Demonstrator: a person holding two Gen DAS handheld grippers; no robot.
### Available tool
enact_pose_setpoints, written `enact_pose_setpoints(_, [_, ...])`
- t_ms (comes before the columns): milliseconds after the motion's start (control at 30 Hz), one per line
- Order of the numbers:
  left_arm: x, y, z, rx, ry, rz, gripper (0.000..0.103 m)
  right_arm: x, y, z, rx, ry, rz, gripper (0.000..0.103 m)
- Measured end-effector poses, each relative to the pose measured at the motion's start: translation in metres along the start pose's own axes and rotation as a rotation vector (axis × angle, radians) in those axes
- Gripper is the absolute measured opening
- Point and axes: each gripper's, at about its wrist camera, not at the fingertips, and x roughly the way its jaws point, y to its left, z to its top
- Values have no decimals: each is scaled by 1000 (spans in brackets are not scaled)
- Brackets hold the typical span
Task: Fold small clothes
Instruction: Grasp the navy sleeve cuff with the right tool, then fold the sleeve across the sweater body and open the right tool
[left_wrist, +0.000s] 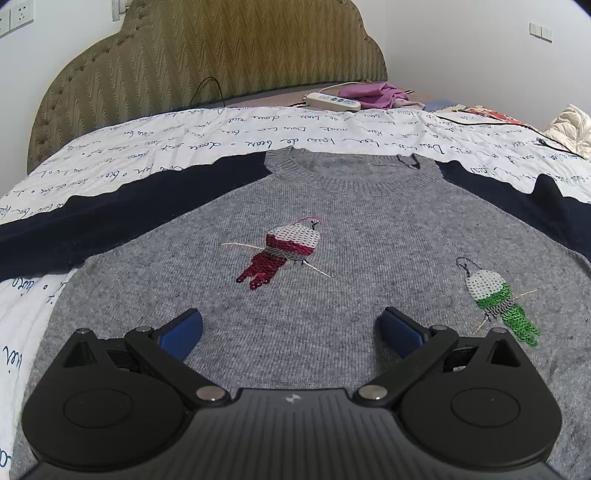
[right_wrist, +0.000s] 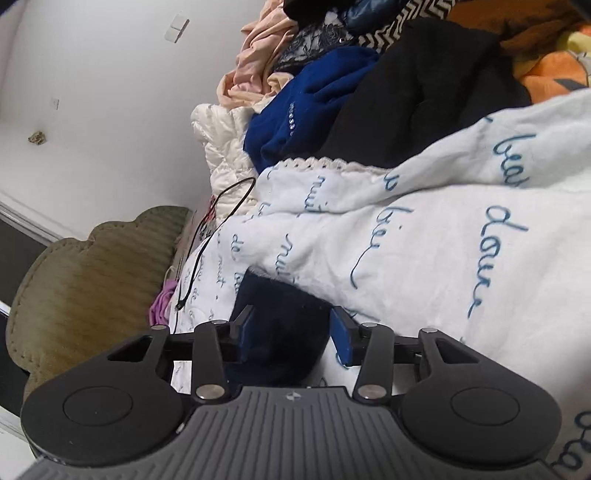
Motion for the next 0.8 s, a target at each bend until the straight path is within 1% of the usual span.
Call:
enact_pose_setpoints(100, [0,0,0,0,-1,1,103,6,0,-1,-9,21,-8,57])
enact_pose_setpoints(200, [0,0,0,-1,-1,0,103,14,-2,0,10,18,-9,57])
enact_pose_setpoints(233, [0,0,0,-1,-1,0,103,15,-3,1,19,12,-7,54])
enact_pose_setpoints(267, [0,0,0,0,-1,0,103,17,-3,1,22,5,-5,47])
enact_pose_setpoints(333, [0,0,0,-1,-1,0,103,19,0,1,-3,3,-21,15])
enact_pose_setpoints(433, [0,0,0,-1,-1,0,103,13,9,-2,-56,-23,-11,14])
enact_pose_setpoints(500, [-1,0,0,-1,-1,0,103,3,23,-3,-120,-59,4,14])
enact_pose_setpoints(567, [-1,0,0,-2,-2,-2,103,-4,41,-7,-188,-64,24,14])
enact_pose_setpoints(667, [-2,6,2,-22,-7,-22,103,-16,80,-26,-319,-53,89,14])
enact_pose_setpoints(733, [-6,9,5,-37,-16,-55,103,-23,111,-52,-397,-16,174,14])
enact_pose_setpoints(800, [-12,14,11,-72,-29,-114,103,-32,146,-90,-478,35,282,14])
